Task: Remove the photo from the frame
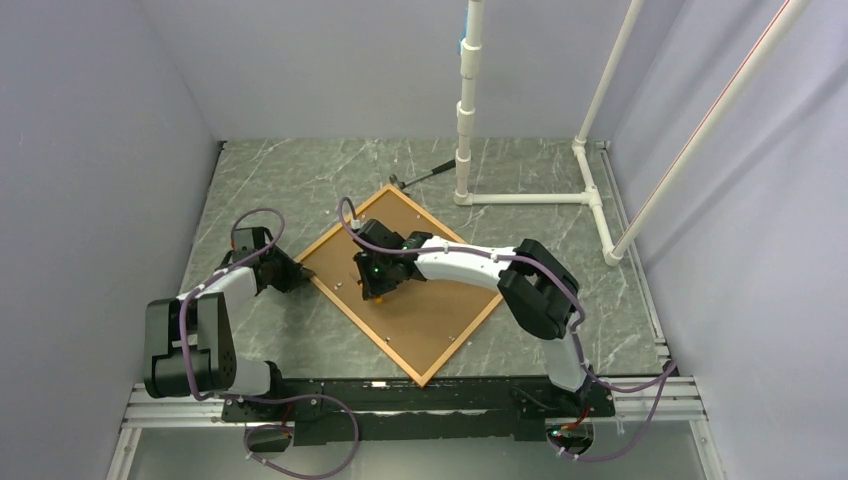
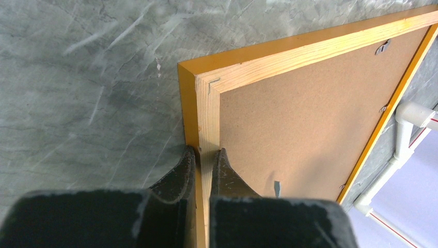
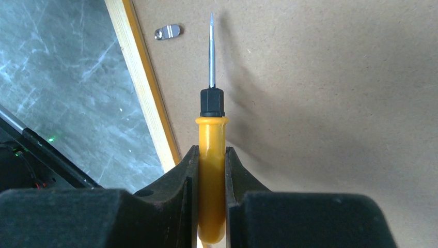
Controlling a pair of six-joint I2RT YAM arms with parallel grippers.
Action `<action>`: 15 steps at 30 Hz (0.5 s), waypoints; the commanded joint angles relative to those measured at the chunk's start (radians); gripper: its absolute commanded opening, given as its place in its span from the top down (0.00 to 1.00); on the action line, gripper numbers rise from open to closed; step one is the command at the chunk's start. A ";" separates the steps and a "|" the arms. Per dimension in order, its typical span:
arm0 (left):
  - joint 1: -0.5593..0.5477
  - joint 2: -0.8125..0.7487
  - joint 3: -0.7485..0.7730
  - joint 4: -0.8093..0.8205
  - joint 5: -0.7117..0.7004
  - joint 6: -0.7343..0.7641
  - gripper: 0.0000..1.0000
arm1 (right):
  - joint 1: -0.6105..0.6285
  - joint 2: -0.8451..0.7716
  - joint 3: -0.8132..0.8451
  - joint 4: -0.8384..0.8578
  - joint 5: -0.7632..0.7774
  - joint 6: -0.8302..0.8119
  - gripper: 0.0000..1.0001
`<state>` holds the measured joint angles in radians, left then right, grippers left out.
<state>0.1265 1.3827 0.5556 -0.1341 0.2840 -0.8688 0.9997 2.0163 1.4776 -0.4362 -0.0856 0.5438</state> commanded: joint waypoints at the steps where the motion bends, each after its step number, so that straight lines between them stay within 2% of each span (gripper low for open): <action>1: 0.005 0.012 -0.028 -0.066 0.047 0.045 1.00 | 0.015 -0.053 -0.013 0.037 -0.012 -0.006 1.00; 4: 0.011 0.027 -0.007 -0.072 0.069 0.086 1.00 | 0.013 -0.104 -0.049 0.025 -0.015 -0.063 1.00; 5: 0.012 0.032 0.001 -0.076 0.080 0.099 0.97 | 0.012 -0.122 -0.067 0.016 -0.015 -0.087 1.00; 9: 0.018 0.008 -0.018 -0.037 0.133 0.116 0.60 | 0.012 -0.219 -0.179 -0.012 -0.007 -0.163 1.00; 10: 0.018 -0.005 -0.030 -0.027 0.139 0.115 0.55 | 0.013 -0.245 -0.209 -0.016 -0.010 -0.171 1.00; 15: 0.017 -0.074 -0.079 -0.074 0.168 0.112 0.48 | 0.014 -0.362 -0.328 -0.049 -0.070 -0.182 1.00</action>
<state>0.1463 1.3586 0.5270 -0.1383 0.4026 -0.7895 1.0130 1.7435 1.2087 -0.4625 -0.1062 0.4034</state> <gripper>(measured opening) 0.509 0.177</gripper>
